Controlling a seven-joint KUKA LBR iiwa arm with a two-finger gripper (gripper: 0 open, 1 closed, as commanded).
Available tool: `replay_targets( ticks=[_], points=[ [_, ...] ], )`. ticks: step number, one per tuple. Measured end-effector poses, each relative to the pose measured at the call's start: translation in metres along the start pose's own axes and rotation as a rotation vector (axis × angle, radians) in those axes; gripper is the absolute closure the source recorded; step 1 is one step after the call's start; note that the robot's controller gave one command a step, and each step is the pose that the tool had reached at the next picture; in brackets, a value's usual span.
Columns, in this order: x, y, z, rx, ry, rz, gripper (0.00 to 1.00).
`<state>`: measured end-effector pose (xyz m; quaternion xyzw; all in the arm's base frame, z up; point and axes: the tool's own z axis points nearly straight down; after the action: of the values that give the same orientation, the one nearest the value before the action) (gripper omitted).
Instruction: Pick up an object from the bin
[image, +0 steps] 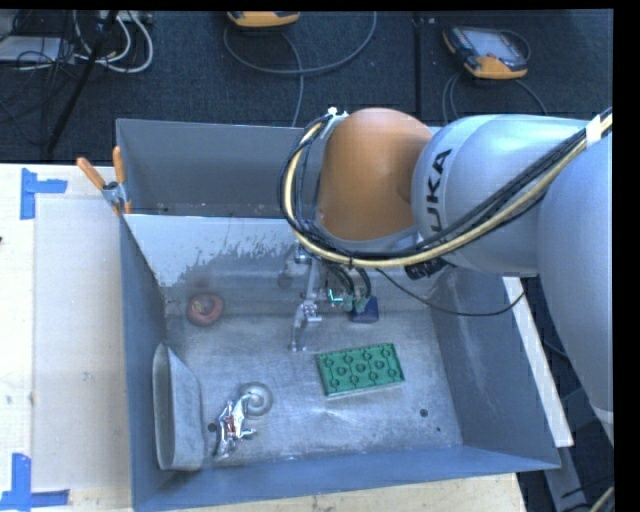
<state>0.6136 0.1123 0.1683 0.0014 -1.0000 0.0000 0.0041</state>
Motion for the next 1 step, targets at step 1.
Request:
replay_targets(
  ticks=[1],
  points=[
    [0.0338,-0.0894,0.0610,0.003,0.000,-0.103,0.00]
  ],
)
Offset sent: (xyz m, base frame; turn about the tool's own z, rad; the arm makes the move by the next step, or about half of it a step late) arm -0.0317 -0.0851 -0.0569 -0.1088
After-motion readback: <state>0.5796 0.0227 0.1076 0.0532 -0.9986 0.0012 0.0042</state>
